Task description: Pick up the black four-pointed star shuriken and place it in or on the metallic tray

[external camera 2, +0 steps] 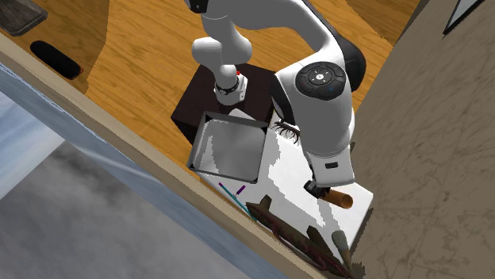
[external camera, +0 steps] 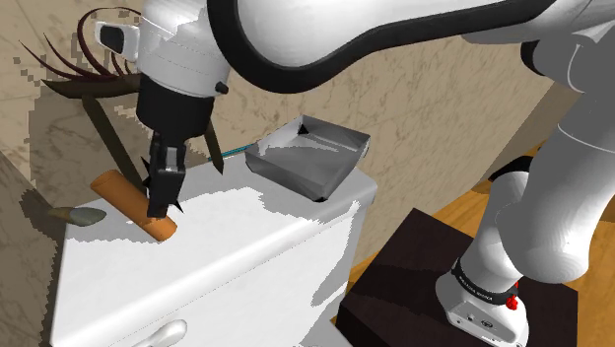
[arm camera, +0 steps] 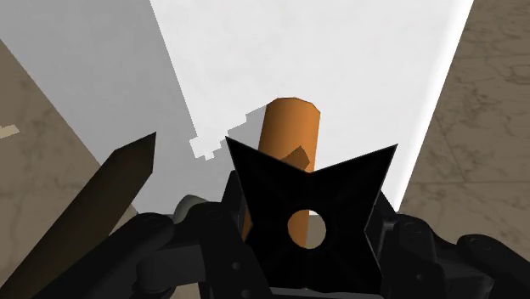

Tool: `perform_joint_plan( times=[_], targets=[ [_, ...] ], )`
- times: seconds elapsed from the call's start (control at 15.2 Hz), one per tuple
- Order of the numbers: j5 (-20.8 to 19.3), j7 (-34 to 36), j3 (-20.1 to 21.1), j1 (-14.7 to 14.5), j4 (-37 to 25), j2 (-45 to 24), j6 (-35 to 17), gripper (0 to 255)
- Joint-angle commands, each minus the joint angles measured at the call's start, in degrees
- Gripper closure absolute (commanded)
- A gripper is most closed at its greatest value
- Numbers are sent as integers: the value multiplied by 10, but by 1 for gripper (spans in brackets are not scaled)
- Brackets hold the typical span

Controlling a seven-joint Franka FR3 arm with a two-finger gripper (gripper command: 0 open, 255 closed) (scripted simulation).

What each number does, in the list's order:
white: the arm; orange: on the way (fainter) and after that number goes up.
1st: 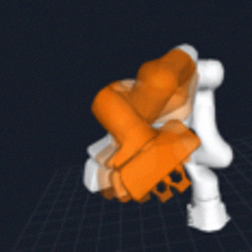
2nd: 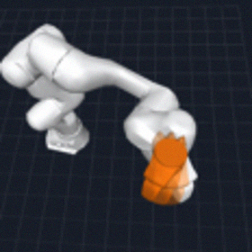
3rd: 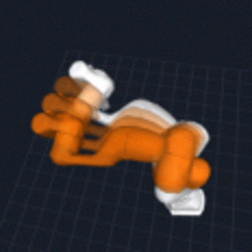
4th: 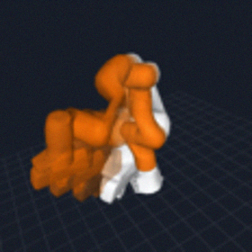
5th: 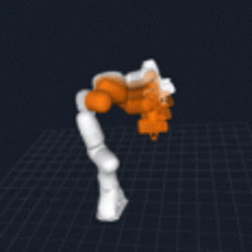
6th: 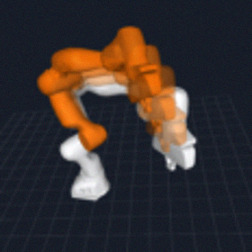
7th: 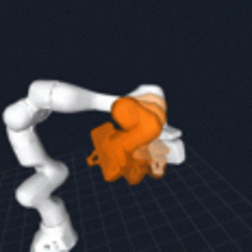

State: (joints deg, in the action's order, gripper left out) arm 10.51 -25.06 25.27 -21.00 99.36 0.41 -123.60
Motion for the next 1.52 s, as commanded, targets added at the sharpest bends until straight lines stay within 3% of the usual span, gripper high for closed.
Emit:
perform_joint_plan(
  times=[0.0, 0.59, 0.99, 1.45],
  targets=[
    [-2, 3, 0, 0, -16, -1, 15, 255],
    [-15, 18, 1, -1, -93, -14, 80, 255],
    [67, -82, -50, 33, 31, 102, 82, 255],
    [114, -184, -124, 50, 135, 207, 110, 255]
  ],
)
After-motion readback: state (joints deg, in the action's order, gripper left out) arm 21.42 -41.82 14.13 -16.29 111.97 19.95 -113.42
